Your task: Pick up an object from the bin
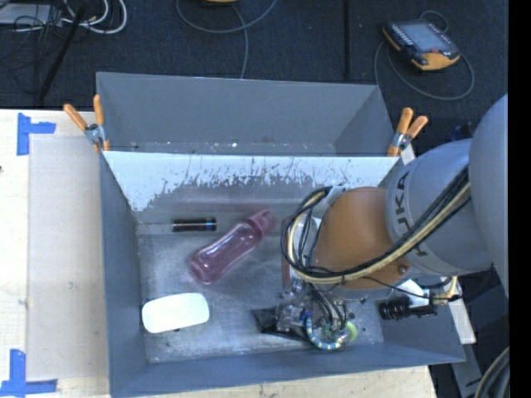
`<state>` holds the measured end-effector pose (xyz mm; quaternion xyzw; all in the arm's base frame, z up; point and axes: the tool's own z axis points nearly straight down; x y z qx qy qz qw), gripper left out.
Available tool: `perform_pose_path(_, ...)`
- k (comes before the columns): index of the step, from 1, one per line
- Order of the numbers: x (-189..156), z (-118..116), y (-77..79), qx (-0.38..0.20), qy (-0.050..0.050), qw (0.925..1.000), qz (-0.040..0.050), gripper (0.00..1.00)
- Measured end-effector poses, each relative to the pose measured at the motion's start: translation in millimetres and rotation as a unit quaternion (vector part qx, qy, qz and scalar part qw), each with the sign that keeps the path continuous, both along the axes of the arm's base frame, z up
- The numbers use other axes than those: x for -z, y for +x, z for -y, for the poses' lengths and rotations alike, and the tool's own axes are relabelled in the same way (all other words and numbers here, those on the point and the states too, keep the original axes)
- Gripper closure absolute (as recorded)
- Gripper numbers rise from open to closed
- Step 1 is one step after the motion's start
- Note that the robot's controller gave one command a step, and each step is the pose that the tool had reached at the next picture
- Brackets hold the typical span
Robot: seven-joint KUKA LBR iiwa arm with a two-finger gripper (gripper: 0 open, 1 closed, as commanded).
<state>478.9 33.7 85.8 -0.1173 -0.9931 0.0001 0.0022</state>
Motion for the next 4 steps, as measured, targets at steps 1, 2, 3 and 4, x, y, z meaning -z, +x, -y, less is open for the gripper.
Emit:
perform_pose_path(1, 0.0, 0.1, 0.0, 0.001, 0.000, 1.0000, 0.0000, 1.00)
perform_pose_path(2, -195.2, 15.8, 24.9, -0.012, 0.000, 0.9999, 0.0067, 1.00)
perform_pose_path(3, -190.6, 15.9, 23.6, -0.012, 0.000, 0.9999, 0.0022, 1.00)
perform_pose_path(4, -180.9, 17.0, 24.4, -0.014, 0.000, 0.9999, 0.0077, 1.00)
